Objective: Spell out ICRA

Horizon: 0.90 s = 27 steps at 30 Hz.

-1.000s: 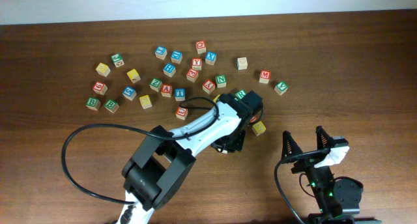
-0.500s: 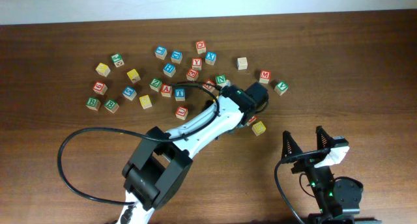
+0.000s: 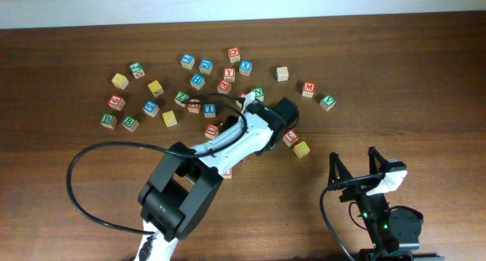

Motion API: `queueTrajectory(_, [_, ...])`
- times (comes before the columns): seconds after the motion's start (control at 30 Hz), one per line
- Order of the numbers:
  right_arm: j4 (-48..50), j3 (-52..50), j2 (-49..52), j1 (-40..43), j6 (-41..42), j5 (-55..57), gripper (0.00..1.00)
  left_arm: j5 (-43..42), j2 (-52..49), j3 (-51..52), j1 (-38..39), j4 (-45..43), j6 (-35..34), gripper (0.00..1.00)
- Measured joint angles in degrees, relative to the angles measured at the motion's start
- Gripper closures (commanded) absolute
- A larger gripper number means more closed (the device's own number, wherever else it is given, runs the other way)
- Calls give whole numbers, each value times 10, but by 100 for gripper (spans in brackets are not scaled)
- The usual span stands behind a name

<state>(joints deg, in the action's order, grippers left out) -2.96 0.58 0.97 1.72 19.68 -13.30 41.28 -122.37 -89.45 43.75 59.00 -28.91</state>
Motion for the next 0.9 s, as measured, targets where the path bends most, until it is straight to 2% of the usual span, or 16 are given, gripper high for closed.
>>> queueTrajectory(0.17, [0, 0, 0, 0, 0, 0, 2, -16, 0, 47, 0, -27, 0, 77])
queueTrajectory(0.43, [0, 0, 0, 0, 0, 0, 2, -66, 0, 56, 0, -38, 0, 65])
queueTrajectory(0.47, [0, 0, 0, 0, 0, 0, 2, -70, 0, 56, 0, -38, 0, 66])
queueTrajectory(0.53, [0, 0, 0, 0, 0, 0, 2, -75, 0, 56, 1, -38, 0, 77])
queueTrajectory(0.57, [0, 0, 0, 0, 0, 0, 2, -73, 0, 56, 1, -38, 0, 79])
queueTrajectory(0.77, [0, 0, 0, 0, 0, 0, 2, -47, 1, 55, 3, -35, 0, 77])
queueTrajectory(0.9, [0, 0, 0, 0, 0, 0, 2, -5, 1, 55, 3, 12, 0, 73])
